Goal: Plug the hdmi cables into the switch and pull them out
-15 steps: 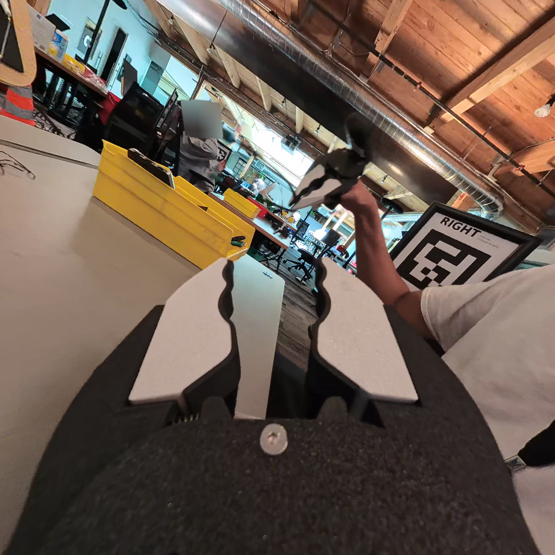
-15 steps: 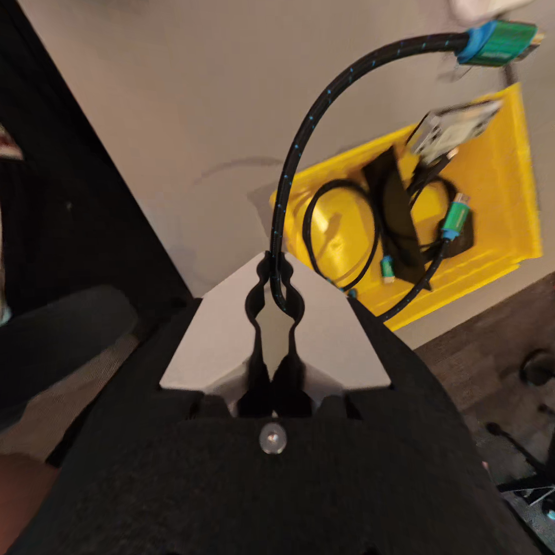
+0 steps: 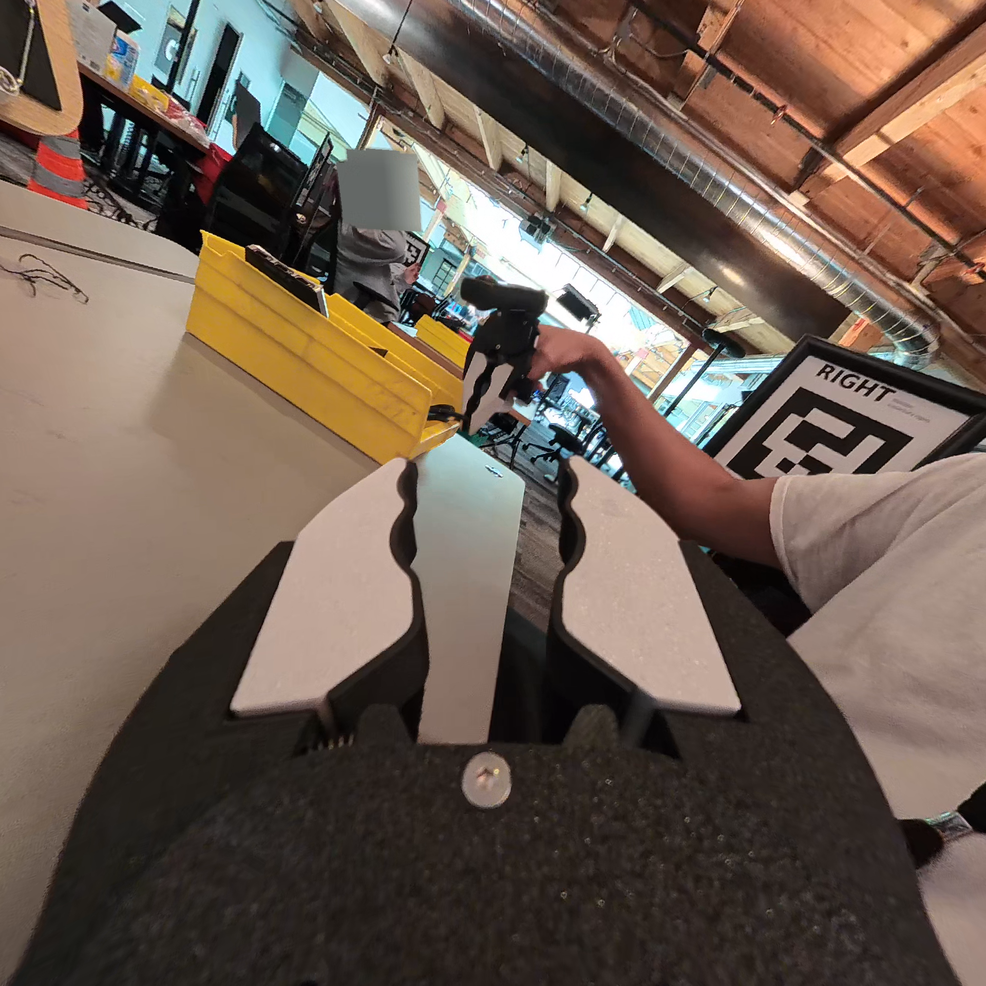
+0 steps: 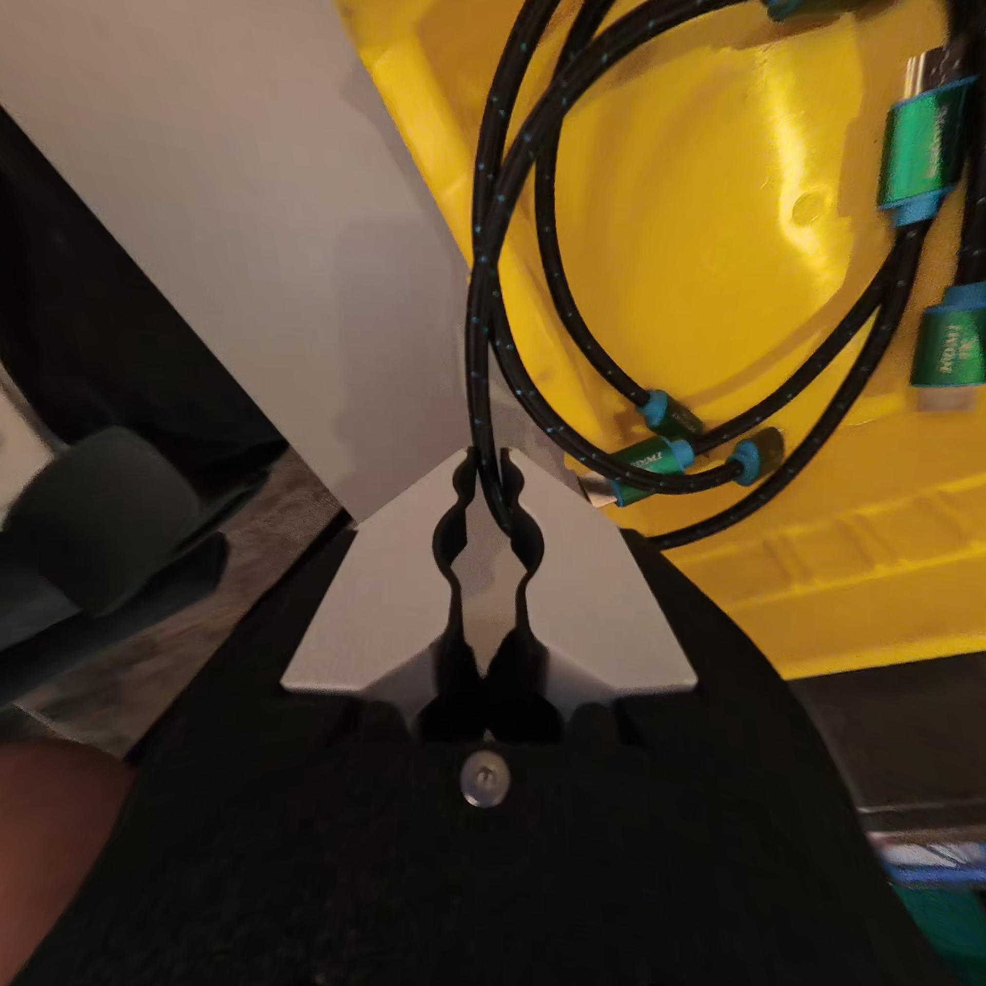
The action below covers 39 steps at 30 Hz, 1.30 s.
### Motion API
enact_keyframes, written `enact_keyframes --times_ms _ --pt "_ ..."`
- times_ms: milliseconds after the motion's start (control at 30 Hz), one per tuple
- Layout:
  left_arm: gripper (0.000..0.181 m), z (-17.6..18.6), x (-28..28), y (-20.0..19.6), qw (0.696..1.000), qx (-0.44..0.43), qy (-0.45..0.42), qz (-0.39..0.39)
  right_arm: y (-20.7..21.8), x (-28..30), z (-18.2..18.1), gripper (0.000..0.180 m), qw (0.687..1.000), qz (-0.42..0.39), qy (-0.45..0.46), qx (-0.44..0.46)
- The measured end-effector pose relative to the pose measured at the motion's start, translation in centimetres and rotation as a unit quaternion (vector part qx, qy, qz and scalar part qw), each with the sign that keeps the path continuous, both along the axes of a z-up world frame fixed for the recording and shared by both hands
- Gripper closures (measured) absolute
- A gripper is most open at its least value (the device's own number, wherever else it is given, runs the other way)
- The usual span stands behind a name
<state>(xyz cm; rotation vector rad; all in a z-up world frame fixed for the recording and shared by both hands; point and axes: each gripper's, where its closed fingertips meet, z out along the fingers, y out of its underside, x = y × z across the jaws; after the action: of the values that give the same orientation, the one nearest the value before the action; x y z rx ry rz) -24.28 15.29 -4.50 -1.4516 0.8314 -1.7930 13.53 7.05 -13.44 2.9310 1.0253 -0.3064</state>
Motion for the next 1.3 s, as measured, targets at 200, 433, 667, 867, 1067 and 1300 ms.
enact_keyframes --times_ms 200,433,667,867,1067,1300 --pt "0.13 -0.8 -0.7 0.6 0.983 0.132 0.074 0.101 1.0 -0.8 3.7 0.143 0.984 -0.094 0.071 0.132" --pt "0.118 -0.4 -4.7 3.1 0.892 0.267 0.181 0.318 2.1 0.1 12.0 0.13 0.78 -0.245 0.032 0.574" --pt "0.117 -3.1 -13.4 5.1 0.842 0.22 0.265 0.416 -0.5 -5.3 5.9 0.132 0.646 -0.397 0.09 0.645" --pt "0.125 -4.7 -14.0 6.0 0.864 0.143 0.256 0.408 -0.4 -5.3 4.8 0.125 0.672 -0.375 0.047 0.637" --pt "0.13 -5.6 -15.1 6.6 0.829 0.182 0.303 0.433 -0.6 -4.6 4.1 0.126 0.676 -0.389 0.044 0.624" --pt "0.117 -6.5 -15.4 6.3 0.842 0.14 0.303 0.423 -0.3 -3.8 3.7 0.125 0.673 -0.407 0.048 0.616"
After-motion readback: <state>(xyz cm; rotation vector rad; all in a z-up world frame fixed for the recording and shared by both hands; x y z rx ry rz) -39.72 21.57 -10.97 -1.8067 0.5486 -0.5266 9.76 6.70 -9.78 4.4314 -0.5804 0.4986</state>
